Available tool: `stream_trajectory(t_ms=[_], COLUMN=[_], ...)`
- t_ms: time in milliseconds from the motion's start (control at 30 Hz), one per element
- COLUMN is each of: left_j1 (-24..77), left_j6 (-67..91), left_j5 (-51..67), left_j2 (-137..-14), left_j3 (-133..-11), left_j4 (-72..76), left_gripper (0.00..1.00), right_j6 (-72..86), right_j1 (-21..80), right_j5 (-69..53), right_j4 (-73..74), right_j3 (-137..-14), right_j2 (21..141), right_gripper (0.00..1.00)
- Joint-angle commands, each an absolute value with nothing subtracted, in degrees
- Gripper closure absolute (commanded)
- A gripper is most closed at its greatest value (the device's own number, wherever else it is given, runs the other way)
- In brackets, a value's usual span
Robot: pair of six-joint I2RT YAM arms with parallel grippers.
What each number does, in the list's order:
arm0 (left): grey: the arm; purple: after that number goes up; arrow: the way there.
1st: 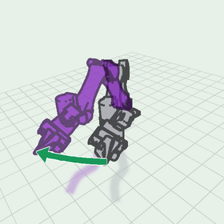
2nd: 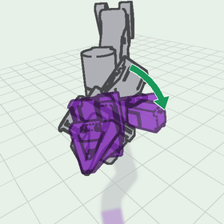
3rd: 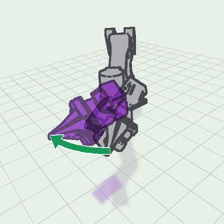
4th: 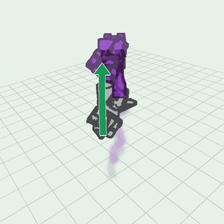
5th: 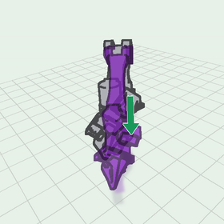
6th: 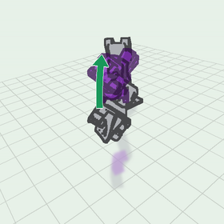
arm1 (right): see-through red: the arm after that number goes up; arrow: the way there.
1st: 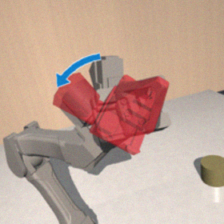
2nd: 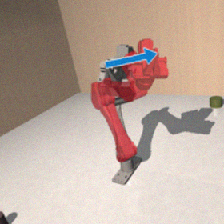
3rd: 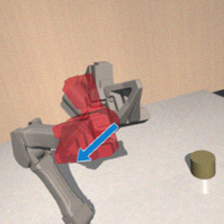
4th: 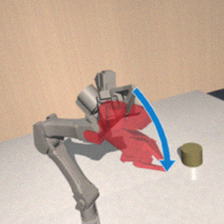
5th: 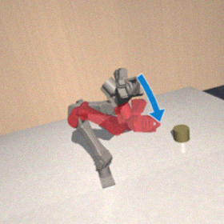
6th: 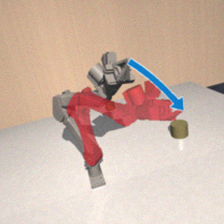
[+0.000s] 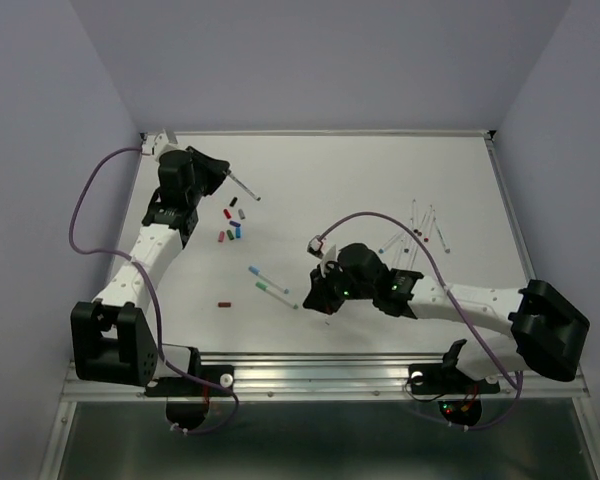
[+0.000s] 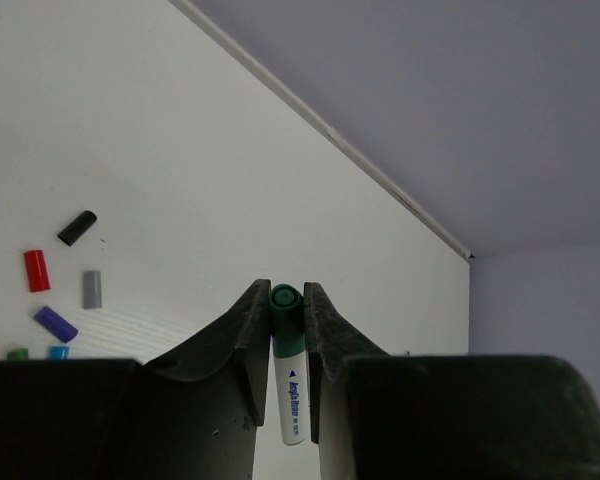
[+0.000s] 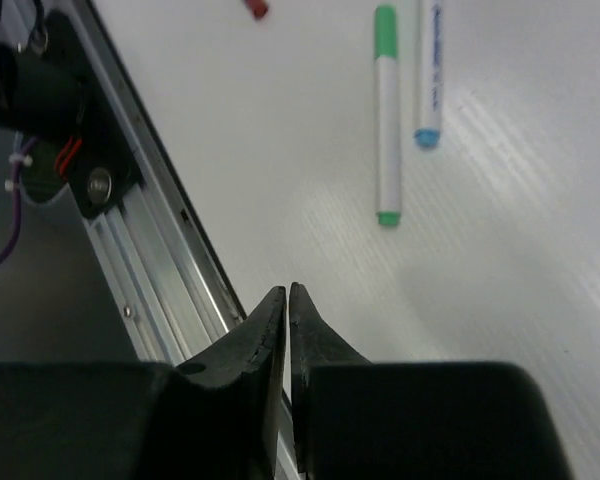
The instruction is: Open the pen caps
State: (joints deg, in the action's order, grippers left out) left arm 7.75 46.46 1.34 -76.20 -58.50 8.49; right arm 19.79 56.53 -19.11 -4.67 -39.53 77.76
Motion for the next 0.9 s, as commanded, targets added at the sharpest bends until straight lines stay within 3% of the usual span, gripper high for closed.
stream_trajectory(t_ms=[0,33,100,200,267,700,733,767,800,867], left_j1=[8.09,8.26,9.57,13.70,16.16,24.43,24.52,24.70,24.70,24.70], left_j6=[46.84,46.93,47.11,46.93,47.02,49.57,49.57,49.57,49.57,49.31], left_j5=[8.23,9.65,11.77,13.36,13.71,12.74,12.74,12.57,11.79,10.20], left_j2=[-72.86,-72.60,-71.81,-71.02,-70.40,-67.76,-67.85,-67.76,-67.85,-68.29], left_j3=[-54.95,-53.97,-51.43,-49.58,-49.13,-48.08,-47.99,-47.90,-47.90,-48.25], left_j4=[12.65,13.27,14.15,14.24,14.24,14.76,14.77,14.94,14.85,14.42], left_gripper=[1.00,1.00,1.00,1.00,1.00,1.00,1.00,1.00,1.00,1.00], right_j6=[18.39,17.33,13.73,10.39,9.06,8.26,8.35,8.18,8.26,8.52], right_j1=[56.16,56.16,55.46,53.00,51.34,46.93,46.93,46.93,46.93,46.93], right_j5=[-6.18,-4.33,-2.91,-2.81,-2.99,-5.19,-5.19,-5.88,-6.76,-8.78], right_j4=[-7.21,-7.12,-7.03,-6.68,-6.42,-2.99,-2.90,-2.90,-2.81,-2.90], right_j3=[-45.25,-46.66,-51.22,-57.71,-60.81,-72.51,-72.60,-72.60,-72.42,-71.55], right_j2=[74.79,75.14,76.98,80.84,83.05,93.34,93.51,93.43,93.34,92.73], right_gripper=[0.82,0.81,0.70,0.65,0.55,0.50,0.58,0.77,0.87,0.99])
